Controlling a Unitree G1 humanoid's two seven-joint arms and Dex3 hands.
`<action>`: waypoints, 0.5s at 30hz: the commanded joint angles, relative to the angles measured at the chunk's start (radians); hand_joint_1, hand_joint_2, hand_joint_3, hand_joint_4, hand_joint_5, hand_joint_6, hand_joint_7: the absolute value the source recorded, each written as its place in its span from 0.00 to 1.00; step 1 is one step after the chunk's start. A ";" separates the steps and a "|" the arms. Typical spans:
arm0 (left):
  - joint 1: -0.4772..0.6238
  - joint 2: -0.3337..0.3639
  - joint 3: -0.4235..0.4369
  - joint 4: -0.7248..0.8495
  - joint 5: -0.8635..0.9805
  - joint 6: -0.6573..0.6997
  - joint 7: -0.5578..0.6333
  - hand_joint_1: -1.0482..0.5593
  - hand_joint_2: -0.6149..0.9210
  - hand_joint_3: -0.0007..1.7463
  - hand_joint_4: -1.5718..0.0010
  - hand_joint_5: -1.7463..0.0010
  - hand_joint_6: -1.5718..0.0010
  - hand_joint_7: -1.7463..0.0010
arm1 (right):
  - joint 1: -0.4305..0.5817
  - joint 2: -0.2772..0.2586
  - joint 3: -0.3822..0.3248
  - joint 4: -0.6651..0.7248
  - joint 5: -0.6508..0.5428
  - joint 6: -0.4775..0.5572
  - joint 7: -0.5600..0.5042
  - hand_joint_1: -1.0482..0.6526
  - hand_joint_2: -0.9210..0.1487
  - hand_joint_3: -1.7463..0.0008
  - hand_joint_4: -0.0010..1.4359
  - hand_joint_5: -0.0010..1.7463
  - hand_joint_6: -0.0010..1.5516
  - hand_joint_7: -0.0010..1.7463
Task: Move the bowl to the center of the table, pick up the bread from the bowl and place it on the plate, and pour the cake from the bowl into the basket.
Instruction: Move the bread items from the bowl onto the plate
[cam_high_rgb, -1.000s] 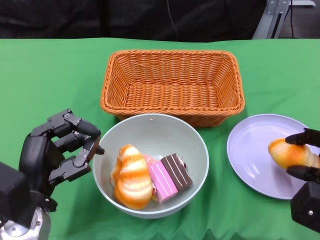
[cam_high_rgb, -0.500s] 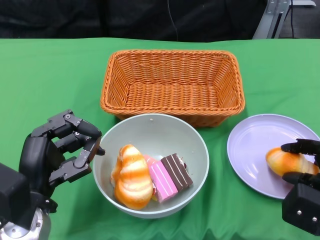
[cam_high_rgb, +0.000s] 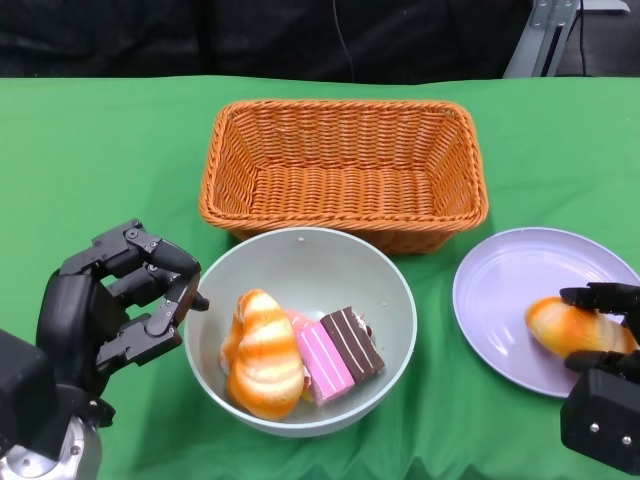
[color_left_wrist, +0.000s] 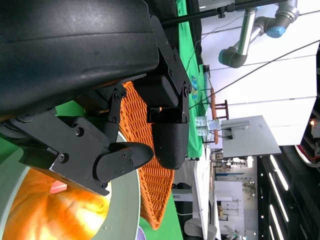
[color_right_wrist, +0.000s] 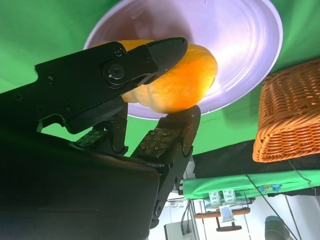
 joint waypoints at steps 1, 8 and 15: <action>-0.001 0.011 0.006 0.004 -0.006 -0.013 -0.006 0.58 0.83 0.44 0.51 0.18 0.44 0.36 | 0.017 -0.025 0.000 -0.033 -0.010 0.014 0.008 0.43 0.04 1.00 0.66 0.25 0.51 0.00; -0.009 0.009 0.009 0.019 -0.008 -0.031 -0.006 0.59 0.83 0.45 0.51 0.18 0.44 0.35 | 0.040 -0.022 0.001 -0.108 -0.048 0.057 0.026 0.36 0.03 1.00 0.48 0.39 0.42 0.00; -0.019 0.007 0.010 0.042 -0.009 -0.055 -0.004 0.58 0.81 0.48 0.50 0.18 0.43 0.35 | 0.068 -0.015 0.008 -0.227 -0.073 0.122 0.079 0.30 0.00 0.99 0.57 0.05 0.39 0.00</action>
